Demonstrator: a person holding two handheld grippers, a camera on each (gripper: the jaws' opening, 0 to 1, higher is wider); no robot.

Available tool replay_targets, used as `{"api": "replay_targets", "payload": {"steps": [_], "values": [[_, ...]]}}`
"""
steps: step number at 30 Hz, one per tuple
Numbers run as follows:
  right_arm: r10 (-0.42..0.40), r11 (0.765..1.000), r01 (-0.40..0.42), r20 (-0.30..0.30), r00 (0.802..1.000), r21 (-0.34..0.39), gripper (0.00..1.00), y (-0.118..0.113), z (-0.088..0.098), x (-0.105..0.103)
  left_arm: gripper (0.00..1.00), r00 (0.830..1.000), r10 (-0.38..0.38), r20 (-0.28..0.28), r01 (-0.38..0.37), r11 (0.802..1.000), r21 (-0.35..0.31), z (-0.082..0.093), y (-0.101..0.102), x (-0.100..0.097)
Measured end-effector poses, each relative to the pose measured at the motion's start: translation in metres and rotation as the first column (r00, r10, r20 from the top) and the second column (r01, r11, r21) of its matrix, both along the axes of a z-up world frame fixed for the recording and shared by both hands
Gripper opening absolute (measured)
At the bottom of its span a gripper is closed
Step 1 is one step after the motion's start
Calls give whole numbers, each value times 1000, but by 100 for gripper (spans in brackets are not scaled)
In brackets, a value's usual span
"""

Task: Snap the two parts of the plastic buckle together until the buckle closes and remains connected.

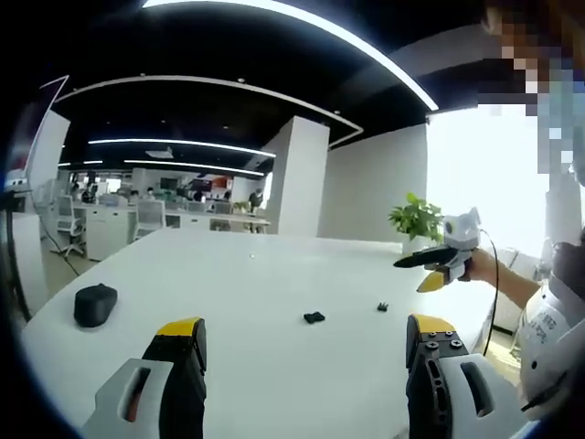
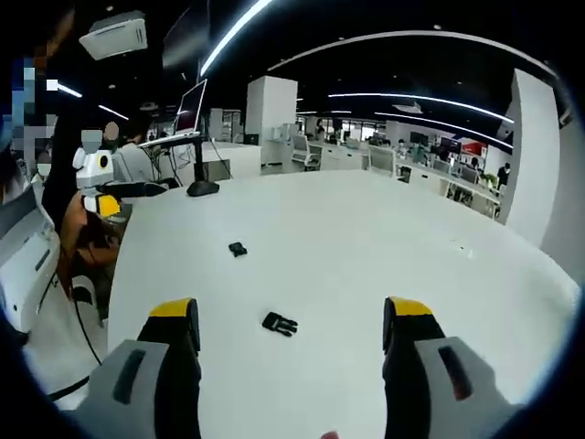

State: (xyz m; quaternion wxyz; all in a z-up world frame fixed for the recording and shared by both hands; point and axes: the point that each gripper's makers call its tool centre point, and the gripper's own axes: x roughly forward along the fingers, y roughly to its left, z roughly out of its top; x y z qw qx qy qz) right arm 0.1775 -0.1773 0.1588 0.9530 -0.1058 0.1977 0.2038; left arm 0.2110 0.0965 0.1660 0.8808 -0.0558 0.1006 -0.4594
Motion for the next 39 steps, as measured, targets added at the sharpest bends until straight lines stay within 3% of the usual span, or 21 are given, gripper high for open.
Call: {"api": "replay_targets", "payload": {"steps": [4,9,17,26,32,39], "values": [[6,1000,-6,-42,999,-5,82,6,-5,5,92,1000,-2,-1,2,1000,-5,0,1,-1],[-46,998,50,-99,994,41,81,5,-11,10,92,1000,-1,-5,1,1000,-6,-1,3,-1],[-56,998,60,-164,985,21,80,7,-21,12,92,1000,-2,-7,1,1000,-15,0,2,-1],[36,993,-57,-199,979,-99,76,9,-29,13,92,1000,-2,-8,1,1000,-17,0,4,-3],[74,989,-100,-224,972,-105,71,6,-31,17,92,1000,1,-7,-1,1000,-16,0,5,-3],[141,965,-186,-234,962,-186,60,3,-31,22,92,1000,4,-9,-4,1000,-15,-1,6,-3]]}}
